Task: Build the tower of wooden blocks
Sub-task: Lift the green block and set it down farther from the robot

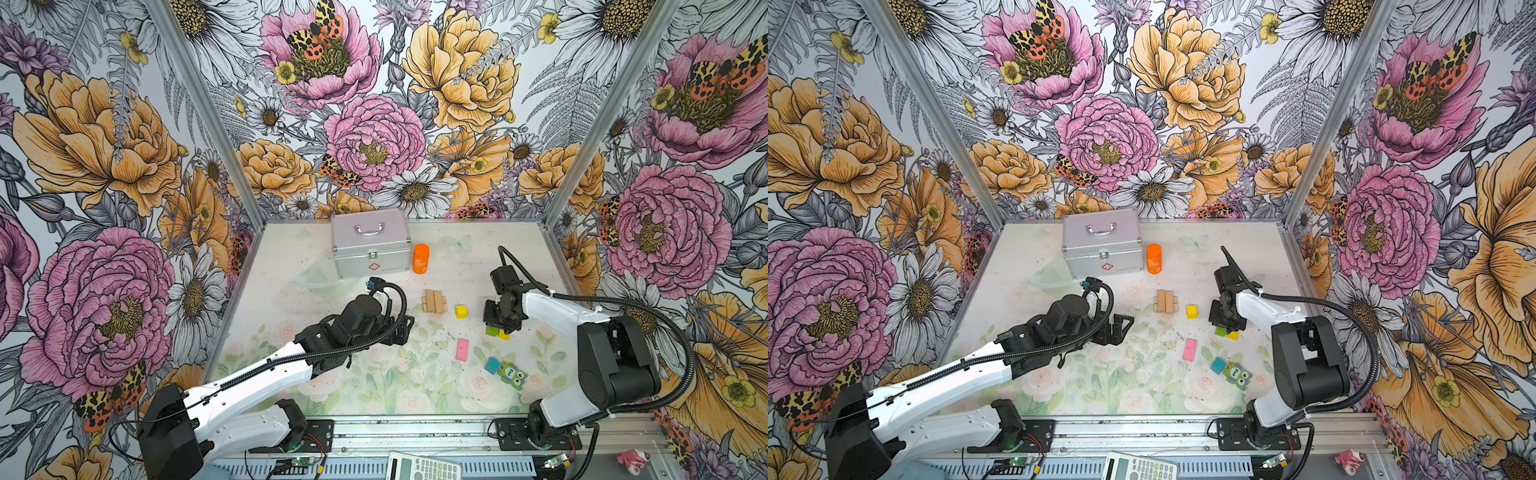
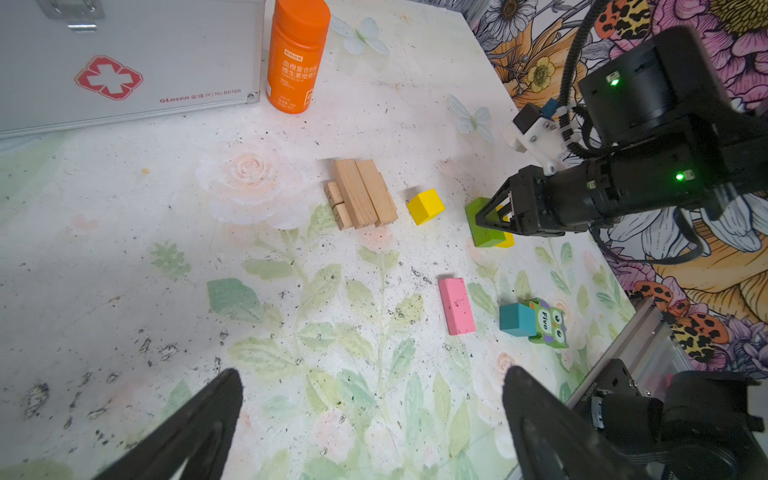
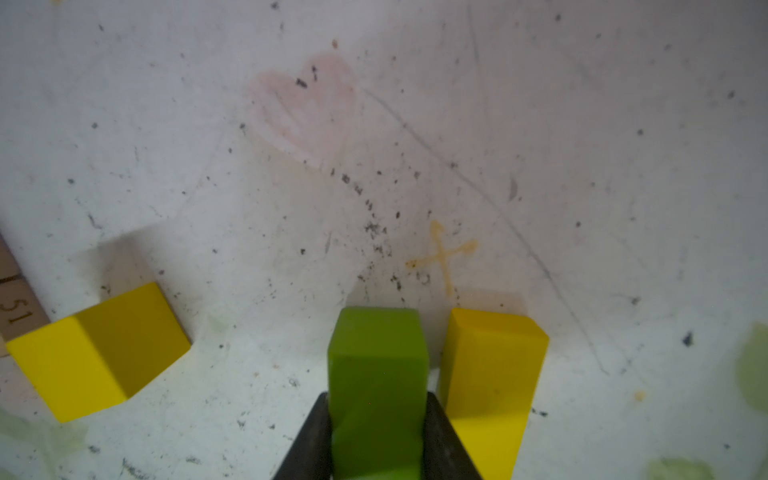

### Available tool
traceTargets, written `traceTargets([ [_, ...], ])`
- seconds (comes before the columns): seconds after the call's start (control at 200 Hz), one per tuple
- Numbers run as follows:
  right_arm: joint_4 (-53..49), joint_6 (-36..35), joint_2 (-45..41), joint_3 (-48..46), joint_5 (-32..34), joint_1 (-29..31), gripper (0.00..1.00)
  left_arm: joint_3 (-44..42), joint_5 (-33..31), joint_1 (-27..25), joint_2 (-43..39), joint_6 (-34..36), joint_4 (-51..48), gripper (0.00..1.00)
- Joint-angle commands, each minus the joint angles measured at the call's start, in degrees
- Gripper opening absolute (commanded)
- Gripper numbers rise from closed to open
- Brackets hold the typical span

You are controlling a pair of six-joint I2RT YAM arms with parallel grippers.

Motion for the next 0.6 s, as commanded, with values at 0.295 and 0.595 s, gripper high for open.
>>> traceTargets([
  [0.295, 0.04, -1.2, -1.57, 0.38, 0.62, -0.31, 0.31, 1.32, -1.21, 0.71, -1.09, -0.36, -0.47, 0.99],
  [0.595, 0.39, -1.23, -0.22, 1.08, 0.24, -0.38, 0.31, 0.81, -1.43, 0.82, -1.45, -0.5, -0.53, 0.99],
])
